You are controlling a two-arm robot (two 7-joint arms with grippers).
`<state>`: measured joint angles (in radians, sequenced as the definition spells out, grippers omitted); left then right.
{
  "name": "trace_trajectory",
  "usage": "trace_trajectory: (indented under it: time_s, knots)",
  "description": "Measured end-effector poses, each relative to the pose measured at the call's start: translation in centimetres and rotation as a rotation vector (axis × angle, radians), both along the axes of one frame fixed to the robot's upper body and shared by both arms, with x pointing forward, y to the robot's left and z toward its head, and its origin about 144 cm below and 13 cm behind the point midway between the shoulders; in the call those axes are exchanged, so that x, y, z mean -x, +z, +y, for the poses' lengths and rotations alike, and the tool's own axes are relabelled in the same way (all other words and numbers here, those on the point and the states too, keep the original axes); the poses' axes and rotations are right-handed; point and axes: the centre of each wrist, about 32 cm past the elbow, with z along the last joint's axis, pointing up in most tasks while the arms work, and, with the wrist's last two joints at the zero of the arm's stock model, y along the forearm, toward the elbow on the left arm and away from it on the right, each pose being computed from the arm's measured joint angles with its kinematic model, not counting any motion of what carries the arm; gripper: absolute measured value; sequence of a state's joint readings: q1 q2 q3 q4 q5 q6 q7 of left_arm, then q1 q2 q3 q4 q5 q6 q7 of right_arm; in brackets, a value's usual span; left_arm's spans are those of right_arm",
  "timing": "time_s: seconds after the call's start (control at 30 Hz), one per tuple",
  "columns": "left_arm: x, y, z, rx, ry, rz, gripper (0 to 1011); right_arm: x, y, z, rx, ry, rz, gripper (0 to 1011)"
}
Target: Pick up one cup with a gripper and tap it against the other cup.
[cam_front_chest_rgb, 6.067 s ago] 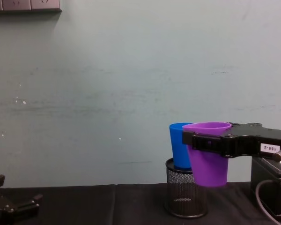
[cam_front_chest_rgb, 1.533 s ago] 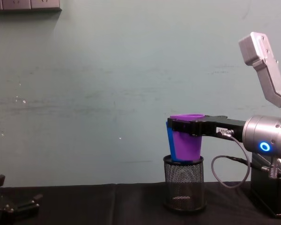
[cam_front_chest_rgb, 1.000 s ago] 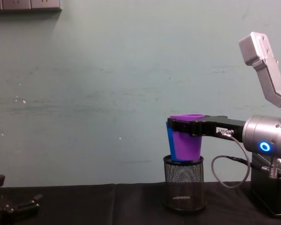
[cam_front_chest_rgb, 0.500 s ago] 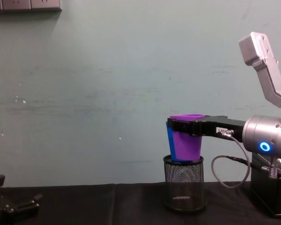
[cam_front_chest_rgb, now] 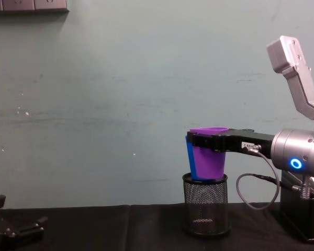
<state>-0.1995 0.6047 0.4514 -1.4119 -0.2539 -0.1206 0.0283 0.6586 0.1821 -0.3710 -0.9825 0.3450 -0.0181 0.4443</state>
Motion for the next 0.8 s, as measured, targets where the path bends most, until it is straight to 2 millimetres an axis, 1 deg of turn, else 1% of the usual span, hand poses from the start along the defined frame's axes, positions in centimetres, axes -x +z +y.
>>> trace_trajectory:
  time_s: [0.8]
  knots:
    - [0.0, 0.0, 0.0, 0.0, 0.0, 0.0, 1000, 0.09, 0.05, -0.01, -0.004, 0.002, -0.002, 733]
